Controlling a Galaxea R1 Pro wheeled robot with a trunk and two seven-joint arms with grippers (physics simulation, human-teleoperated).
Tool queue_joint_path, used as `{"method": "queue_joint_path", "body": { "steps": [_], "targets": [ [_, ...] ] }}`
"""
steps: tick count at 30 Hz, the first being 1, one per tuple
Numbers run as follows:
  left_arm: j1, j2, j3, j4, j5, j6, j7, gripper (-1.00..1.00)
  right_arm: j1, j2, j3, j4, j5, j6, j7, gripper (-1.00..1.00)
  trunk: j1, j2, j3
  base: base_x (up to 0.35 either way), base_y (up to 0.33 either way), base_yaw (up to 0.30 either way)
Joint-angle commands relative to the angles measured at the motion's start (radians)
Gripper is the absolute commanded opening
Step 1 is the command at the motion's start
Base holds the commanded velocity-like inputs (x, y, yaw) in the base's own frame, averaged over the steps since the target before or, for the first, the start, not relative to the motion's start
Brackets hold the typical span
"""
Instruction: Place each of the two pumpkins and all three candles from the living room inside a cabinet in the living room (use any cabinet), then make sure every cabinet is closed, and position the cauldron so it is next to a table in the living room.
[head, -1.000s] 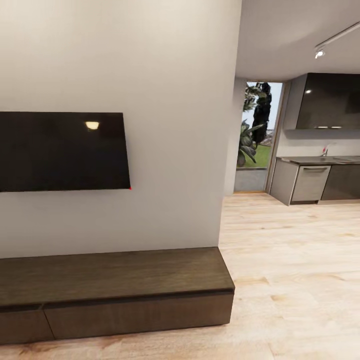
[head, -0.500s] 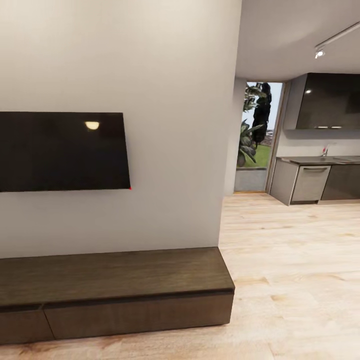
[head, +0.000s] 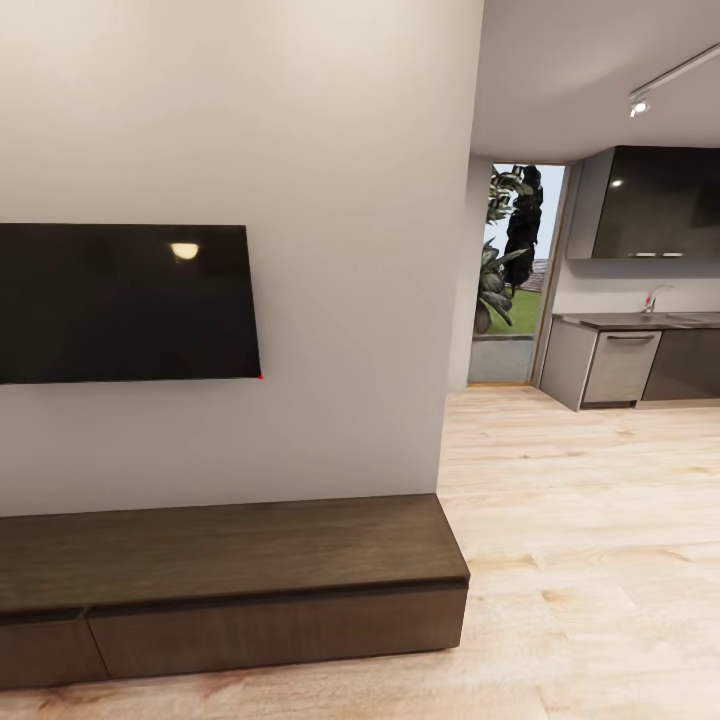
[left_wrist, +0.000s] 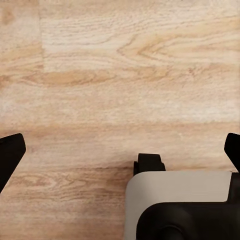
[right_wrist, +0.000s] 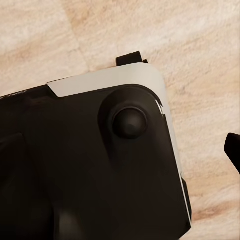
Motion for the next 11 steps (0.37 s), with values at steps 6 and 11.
{"method": "queue_joint_path", "body": {
  "steps": [6, 11],
  "targets": [
    [-0.001, 0.001, -0.008, 0.001, 0.009, -0.003, 0.0, 1.0, 0.0, 0.0, 0.009, -0.002, -0.009, 0.005, 0.002, 1.0, 0.0, -0.001, -0.001, 0.0, 0.0, 0.0],
    [-0.001, 0.001, -0.009, 0.001, 0.009, -0.004, 0.0, 1.0, 0.0, 0.0, 0.008, -0.002, -0.009, 0.005, 0.002, 1.0, 0.0, -0.001, -0.001, 0.0, 0.0, 0.0]
  ]
}}
